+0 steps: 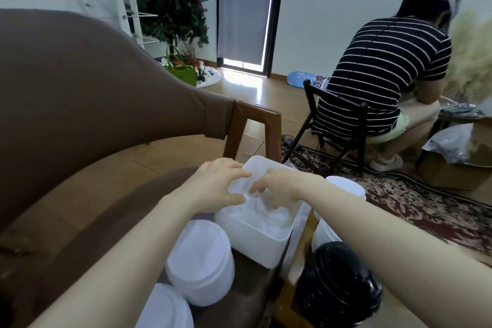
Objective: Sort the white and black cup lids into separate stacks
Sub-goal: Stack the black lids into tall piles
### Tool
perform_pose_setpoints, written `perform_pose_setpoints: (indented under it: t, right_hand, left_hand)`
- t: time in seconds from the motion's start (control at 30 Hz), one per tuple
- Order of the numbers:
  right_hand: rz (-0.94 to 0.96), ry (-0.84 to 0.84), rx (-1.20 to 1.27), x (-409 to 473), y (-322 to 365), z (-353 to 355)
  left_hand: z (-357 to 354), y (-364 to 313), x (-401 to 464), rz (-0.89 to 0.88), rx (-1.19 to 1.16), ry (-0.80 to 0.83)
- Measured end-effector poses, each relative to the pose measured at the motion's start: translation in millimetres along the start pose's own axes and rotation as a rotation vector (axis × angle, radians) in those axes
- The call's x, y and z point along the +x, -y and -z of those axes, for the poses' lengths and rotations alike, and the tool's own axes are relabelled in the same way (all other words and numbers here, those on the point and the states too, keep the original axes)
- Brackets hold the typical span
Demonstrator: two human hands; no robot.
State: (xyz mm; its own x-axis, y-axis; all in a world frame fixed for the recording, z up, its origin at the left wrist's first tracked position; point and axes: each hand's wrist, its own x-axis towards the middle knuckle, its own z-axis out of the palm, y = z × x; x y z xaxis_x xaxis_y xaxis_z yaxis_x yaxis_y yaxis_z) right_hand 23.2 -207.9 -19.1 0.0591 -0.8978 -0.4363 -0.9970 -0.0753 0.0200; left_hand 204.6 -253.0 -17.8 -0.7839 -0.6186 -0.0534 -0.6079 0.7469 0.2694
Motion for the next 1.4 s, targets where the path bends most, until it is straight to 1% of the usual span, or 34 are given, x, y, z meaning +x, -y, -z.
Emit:
perform_pose_setpoints:
  t: [0.1, 0.17, 0.2, 0.3, 0.37, 0.43, 0.53, 0.63, 0.73, 0.77, 0.8, 0.87, 0.93, 1.0, 1.07, 1.17, 1.23, 1.27, 1.33, 1.4]
  right_hand:
    - [-0.004, -0.066, -0.059, 12, -3, -10]
    - [-0.011, -0.136, -0.027, 13, -4, -12]
    - [-0.016, -0.188, 0.023, 10, -4, -10]
    - [0.023, -0.437, 0.158, -5, -7, -3]
    - [0.037, -0.593, 0.296, -18, -12, 0]
    - [0.039, -0.724, 0.51, -27, -14, 1]
    - [0.041, -0.804, 0.813, -35, -11, 4]
    - [0.08, -0.793, 1.014, -45, -3, 9]
    - [0.067, -0.685, 1.082, -45, 3, 7]
    - [0.04, -0.623, 1.042, -43, 4, 5]
    - [0.01, -0.543, 0.947, -41, 4, 3]
    - [-0.035, -0.314, 0.692, -33, 4, 0]
    - [-0.064, -0.091, 0.498, -24, 8, -1]
    - [-0.07, 0.044, 0.437, -13, 14, -3]
    - [-0.074, 0.098, 0.457, -1, 18, -8]
    - [-0.082, 0.141, 0.477, 5, 22, -10]
    - [-0.075, 0.118, 0.456, 2, 22, -9]
    - [-0.076, 0.051, 0.458, -1, 21, -8]
    - [-0.09, -0.148, 0.496, -13, 16, -4]
    - [-0.098, -0.37, 0.634, -31, 11, 2]
  left_hand:
    - [-3, 3, -1, 0.025, -0.061, -0.023]
    - [-5, 3, -3, 0.046, -0.139, -0.043]
    - [-5, 3, -4, 0.052, -0.172, -0.049]
    - [-5, 2, -8, 0.059, -0.24, -0.06]
    - [-3, -2, -11, 0.067, -0.304, -0.097]
    - [-1, -7, -14, 0.057, -0.391, -0.172]
    - [0, -14, -16, 0.025, -0.575, -0.264]
    - [0, -17, -13, 0.058, -0.68, -0.392]
    - [3, -11, -10, 0.219, -0.754, -0.566]
    - [4, -7, -10, 0.273, -0.782, -0.606]
    - [5, -3, -9, 0.32, -0.814, -0.631]
    - [4, 3, -8, 0.399, -0.86, -0.632]
    - [2, 6, -6, 0.444, -0.872, -0.611]
    - [0, 9, -4, 0.454, -0.885, -0.612]
    - [0, 10, -2, 0.447, -0.89, -0.606]
    - [2, 10, 0, 0.421, -0.88, -0.58]
    - [5, 8, -1, 0.418, -0.89, -0.574]
    - [6, 7, -2, 0.419, -0.899, -0.574]
    - [10, 4, -5, 0.412, -0.918, -0.578]
    - [15, -1, -9, 0.398, -0.931, -0.594]
